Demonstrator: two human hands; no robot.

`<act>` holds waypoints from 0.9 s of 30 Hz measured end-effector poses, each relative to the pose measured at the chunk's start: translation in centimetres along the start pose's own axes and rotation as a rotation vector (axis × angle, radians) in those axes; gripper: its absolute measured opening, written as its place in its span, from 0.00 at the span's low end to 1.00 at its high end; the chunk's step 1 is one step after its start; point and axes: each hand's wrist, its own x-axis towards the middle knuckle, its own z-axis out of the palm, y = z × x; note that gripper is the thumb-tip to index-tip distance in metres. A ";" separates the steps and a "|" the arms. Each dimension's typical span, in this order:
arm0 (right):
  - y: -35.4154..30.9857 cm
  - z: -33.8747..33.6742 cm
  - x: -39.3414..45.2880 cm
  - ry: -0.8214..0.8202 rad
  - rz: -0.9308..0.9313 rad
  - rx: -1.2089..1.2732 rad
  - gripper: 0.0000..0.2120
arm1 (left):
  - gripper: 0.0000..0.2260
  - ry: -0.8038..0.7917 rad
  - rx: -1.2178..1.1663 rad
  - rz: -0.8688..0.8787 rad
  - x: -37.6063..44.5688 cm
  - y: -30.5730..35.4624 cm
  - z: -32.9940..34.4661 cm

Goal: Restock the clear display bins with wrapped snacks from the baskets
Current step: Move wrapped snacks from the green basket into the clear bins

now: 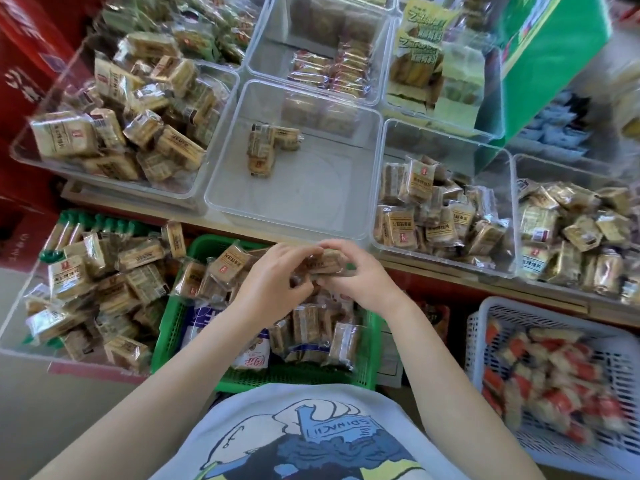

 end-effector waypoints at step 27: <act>6.0 -19.7 5.4 0.285 0.344 -1.011 0.45 | 0.30 -0.335 0.269 -0.164 10.7 3.1 6.3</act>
